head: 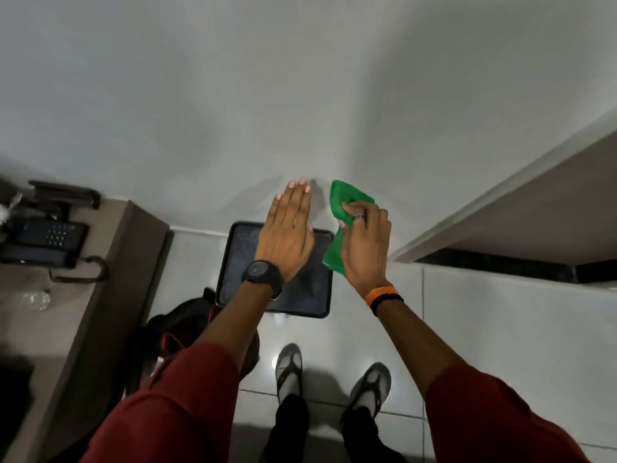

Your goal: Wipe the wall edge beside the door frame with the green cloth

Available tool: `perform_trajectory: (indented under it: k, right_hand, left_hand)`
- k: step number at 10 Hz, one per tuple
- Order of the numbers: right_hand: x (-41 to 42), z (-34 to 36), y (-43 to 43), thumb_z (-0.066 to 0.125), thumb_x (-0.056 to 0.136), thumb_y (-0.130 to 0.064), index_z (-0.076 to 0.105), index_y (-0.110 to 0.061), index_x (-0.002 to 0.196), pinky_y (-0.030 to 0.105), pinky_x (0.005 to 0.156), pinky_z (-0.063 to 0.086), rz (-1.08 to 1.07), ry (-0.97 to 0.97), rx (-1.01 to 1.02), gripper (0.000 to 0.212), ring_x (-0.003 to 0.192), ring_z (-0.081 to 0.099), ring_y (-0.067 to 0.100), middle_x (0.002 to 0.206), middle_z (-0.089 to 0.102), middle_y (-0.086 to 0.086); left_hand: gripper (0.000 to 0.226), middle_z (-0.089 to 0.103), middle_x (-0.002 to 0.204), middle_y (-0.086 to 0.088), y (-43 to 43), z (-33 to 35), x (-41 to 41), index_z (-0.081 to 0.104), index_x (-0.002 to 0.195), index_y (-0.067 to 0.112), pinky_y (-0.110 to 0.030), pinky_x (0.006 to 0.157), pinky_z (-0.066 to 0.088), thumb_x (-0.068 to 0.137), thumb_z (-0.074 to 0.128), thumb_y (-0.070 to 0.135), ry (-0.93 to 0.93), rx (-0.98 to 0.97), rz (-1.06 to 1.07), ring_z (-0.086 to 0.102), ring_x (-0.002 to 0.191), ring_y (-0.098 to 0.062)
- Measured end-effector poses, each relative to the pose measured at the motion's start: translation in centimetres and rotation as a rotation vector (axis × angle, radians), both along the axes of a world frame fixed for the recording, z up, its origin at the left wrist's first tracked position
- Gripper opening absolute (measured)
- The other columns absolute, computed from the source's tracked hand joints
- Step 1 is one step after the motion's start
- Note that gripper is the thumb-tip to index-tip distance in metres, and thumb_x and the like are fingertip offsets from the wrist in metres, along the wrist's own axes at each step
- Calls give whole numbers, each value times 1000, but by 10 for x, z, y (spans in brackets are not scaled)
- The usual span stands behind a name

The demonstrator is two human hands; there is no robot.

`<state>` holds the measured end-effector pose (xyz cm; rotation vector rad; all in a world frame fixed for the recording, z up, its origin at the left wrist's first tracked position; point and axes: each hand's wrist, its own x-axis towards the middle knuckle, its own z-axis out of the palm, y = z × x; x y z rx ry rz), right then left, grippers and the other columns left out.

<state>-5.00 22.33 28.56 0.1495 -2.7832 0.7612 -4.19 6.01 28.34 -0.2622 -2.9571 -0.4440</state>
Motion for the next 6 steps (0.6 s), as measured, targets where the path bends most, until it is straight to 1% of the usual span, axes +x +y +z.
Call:
perform_trajectory:
  k: [1,2,3,4,5,6]
  right_hand:
    - [5,-85,-26,73,85,10,67,3,122,50,85,55,63,-92,55,38,107,61,43,127,65,22]
    - [10,-160,-46,73,87,3,66,2,126,52,86,57,109,-217,129,39,111,62,45,129,65,24]
    - [20,-243,-59,73,93,-8,68,1,123,49,86,58,151,-252,212,32,111,66,44,128,67,24]
    - [38,-306,-65,75,98,-28,66,-4,134,54,99,56,176,-276,363,44,123,65,40,140,64,21]
    - [51,-342,-66,57,107,-46,47,-6,154,61,123,35,170,-317,350,62,150,43,37,162,44,19]
    - [53,-342,-65,48,107,-54,34,-4,160,59,130,22,185,-356,289,74,159,25,34,170,29,17]
  left_hand:
    - [68,21,167,-19,-33,-85,6,21,158,-2,-47,128,15,97,44,17,-82,-15,33,18,156,-33]
    - [68,15,169,-18,-54,-164,15,17,159,-1,-48,129,12,100,46,16,-186,-24,46,10,158,-32]
    - [66,10,169,-18,-62,-244,27,13,160,0,-50,129,11,103,41,19,-311,-35,39,7,158,-33]
    - [66,11,169,-18,-60,-306,45,14,159,0,-51,130,9,104,43,23,-368,-22,27,8,158,-33]
    - [67,13,169,-17,-56,-342,60,16,159,0,-47,130,5,106,45,28,-391,30,42,9,158,-32]
    - [67,10,169,-16,-53,-345,66,14,160,1,-49,130,8,107,32,37,-419,29,44,6,158,-30]
